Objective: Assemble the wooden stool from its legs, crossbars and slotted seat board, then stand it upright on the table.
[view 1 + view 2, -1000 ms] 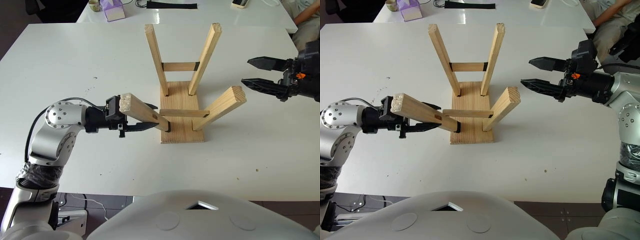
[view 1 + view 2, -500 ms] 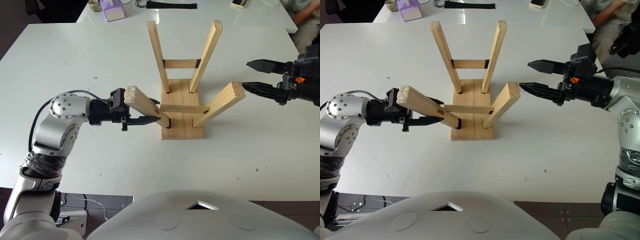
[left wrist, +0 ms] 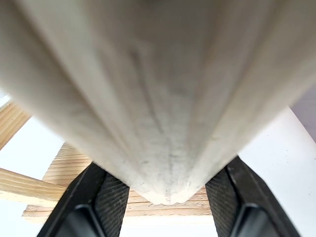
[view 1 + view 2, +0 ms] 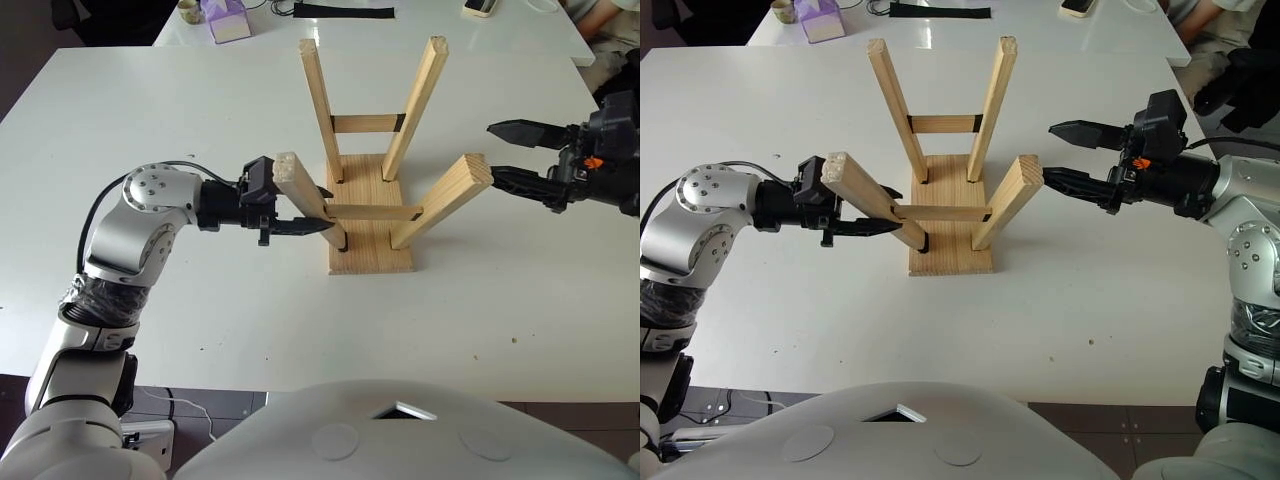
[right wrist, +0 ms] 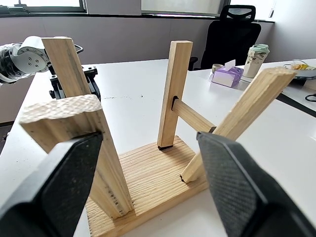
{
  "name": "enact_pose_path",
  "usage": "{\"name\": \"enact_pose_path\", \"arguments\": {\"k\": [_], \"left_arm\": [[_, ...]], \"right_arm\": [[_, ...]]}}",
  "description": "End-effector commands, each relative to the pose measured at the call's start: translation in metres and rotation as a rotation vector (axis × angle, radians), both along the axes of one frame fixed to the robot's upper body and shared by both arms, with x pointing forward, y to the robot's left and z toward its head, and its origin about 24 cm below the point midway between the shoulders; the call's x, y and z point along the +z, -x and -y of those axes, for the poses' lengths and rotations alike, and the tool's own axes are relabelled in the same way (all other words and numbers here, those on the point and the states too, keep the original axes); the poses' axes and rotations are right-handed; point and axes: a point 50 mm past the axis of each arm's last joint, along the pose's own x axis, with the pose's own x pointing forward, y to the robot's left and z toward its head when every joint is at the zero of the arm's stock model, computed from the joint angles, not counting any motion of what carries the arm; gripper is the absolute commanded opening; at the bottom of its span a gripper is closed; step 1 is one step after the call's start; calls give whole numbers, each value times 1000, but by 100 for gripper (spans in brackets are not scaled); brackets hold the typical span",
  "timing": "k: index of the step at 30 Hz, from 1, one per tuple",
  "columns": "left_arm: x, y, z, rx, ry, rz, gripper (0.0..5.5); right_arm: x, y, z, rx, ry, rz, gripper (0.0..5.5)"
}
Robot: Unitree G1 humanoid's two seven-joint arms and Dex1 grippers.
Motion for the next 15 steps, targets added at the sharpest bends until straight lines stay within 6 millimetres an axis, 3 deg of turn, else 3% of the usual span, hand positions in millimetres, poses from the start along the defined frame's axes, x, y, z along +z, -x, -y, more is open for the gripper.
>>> {"name": "enact_pose_path", "arguments": {"k": [1,10,15], "left_arm": [[-31,7,-1,5,-133,-110,205],[-43,9,7,25,-161,-129,205],[-43,6,10,74,-169,-115,205]], "right_arm": [[0,2,-5,17,-5,10,351],[7,6,-15,38,-33,50,351],[39,-8,-14,-147,-130,239,351]]}}
